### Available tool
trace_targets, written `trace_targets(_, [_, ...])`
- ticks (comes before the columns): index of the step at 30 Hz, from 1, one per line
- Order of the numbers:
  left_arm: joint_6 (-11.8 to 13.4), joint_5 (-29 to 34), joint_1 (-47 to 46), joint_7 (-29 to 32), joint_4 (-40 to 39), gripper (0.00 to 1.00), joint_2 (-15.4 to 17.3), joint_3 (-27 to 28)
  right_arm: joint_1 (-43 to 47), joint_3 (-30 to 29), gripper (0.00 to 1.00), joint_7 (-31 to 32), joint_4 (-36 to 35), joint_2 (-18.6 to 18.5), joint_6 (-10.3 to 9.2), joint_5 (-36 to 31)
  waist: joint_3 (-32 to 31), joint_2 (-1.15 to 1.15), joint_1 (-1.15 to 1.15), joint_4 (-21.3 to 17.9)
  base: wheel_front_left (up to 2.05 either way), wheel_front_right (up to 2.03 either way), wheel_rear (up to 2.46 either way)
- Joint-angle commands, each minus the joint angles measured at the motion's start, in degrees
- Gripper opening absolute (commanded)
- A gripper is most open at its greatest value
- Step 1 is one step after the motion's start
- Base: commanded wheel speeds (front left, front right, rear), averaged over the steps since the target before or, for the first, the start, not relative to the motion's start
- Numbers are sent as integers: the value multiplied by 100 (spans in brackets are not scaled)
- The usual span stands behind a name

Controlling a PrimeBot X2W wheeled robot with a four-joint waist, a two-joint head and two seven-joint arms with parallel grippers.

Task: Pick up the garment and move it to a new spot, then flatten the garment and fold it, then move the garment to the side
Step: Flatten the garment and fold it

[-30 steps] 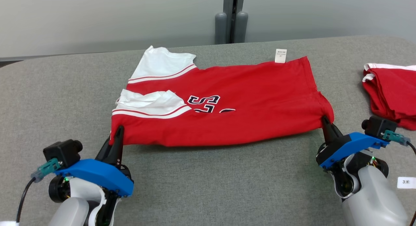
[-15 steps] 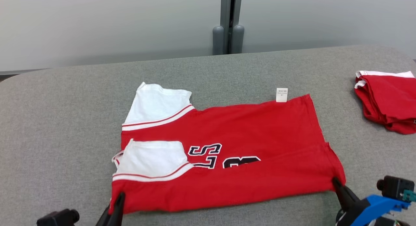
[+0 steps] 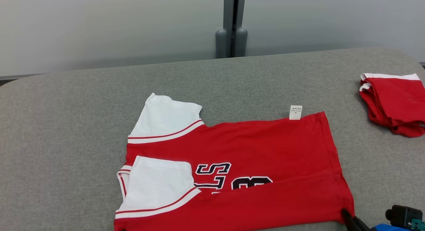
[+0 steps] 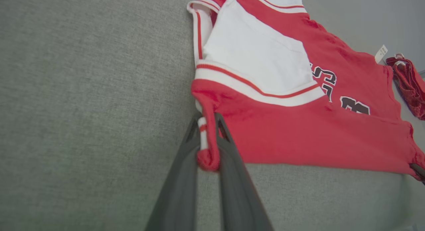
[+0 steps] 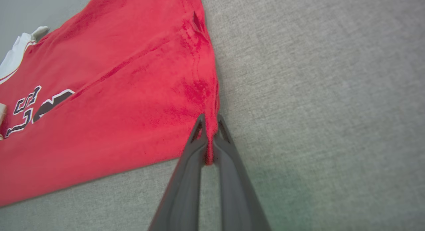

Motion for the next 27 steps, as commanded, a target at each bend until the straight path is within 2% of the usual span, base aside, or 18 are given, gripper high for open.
trace_targets(1, [-21,46,-146,-54,11,100,42,25,38,34,100,-38,19,-17,1,13,-5,0,0,-12,0,0,0])
trace_targets(7, [19,447,-547,-37,-334,100,396,87,29,-119,100,-140,-382,-17,1,-75,-1,0,0,-72,0,0,0])
trace_targets(10, [-9,708,-1000,223,-673,100,767,119,-186,-304,100,-141,-813,-15,2,-271,62,0,0,-122,0,0,0])
trace_targets(13, [-91,1131,-1800,669,-888,100,1315,130,-504,-364,100,-9,-1210,-12,2,-469,219,0,0,-178,0,0,0])
trace_targets(16, [-289,1265,-2859,1189,-935,100,1574,127,-927,-240,100,135,-1498,-13,1,-802,420,0,0,-272,0,0,0])
trace_targets(19, [-546,1483,-3961,1654,-580,100,1748,6,-1405,43,100,264,-1673,-11,1,-1047,694,0,0,-422,0,0,0])
trace_targets(23, [-969,1629,-5145,2200,277,100,1722,-309,-1966,647,100,383,-1715,-12,2,-1081,1084,0,0,-681,0,0,0])
trace_targets(27, [-1440,1501,-5857,2750,1160,100,1752,-562,-2445,1186,100,442,-1677,-16,1,-1089,1489,0,0,-986,0,0,0])
